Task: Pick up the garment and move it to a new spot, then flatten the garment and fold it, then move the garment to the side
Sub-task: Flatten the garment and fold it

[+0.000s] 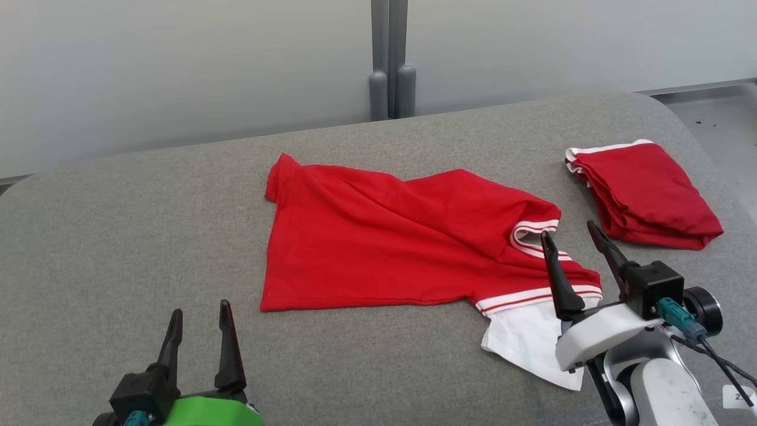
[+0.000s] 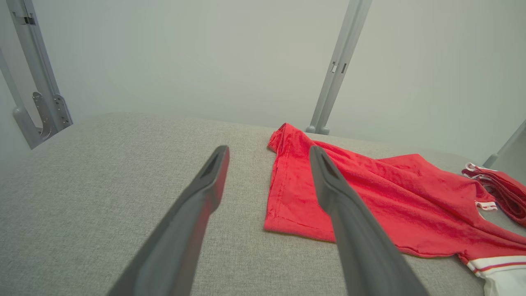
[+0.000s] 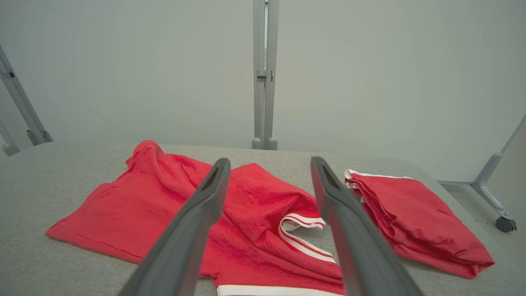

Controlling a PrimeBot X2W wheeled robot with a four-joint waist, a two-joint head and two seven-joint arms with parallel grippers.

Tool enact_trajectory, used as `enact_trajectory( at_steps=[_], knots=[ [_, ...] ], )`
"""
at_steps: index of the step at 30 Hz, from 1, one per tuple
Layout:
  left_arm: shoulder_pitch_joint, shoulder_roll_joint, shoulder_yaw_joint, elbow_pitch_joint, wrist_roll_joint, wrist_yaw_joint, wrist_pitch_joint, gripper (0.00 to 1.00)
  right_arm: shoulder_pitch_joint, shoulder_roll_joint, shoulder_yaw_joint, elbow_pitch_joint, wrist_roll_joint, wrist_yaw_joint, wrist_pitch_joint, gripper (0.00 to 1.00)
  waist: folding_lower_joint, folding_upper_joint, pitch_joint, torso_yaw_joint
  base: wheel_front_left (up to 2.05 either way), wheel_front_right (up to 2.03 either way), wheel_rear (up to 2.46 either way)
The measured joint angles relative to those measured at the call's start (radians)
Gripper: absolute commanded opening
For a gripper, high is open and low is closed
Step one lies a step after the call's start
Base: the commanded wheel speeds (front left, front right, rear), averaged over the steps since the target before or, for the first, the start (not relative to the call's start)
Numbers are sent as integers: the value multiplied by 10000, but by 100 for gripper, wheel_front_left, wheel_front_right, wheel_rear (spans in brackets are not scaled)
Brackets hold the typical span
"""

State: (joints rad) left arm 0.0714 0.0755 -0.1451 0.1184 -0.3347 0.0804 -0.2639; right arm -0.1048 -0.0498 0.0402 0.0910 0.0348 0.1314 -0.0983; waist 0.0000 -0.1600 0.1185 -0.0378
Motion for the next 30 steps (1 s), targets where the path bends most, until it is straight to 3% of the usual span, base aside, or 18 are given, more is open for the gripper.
enact_trajectory(
  at_steps=[14,20,30],
  knots=[
    [-1,-19,42,-90,25,-4,-2,100,-9,13,-58,88,316,0,31,100,0,0,69,-30,0,0,0],
    [-33,-42,-38,-31,27,-12,0,100,256,19,-905,943,1448,0,635,100,0,0,283,-77,0,0,0],
    [-285,-81,-48,-19,48,-59,-2,100,1211,19,-1229,2303,2564,-2,1279,100,0,2,882,-82,0,0,0]
  ],
)
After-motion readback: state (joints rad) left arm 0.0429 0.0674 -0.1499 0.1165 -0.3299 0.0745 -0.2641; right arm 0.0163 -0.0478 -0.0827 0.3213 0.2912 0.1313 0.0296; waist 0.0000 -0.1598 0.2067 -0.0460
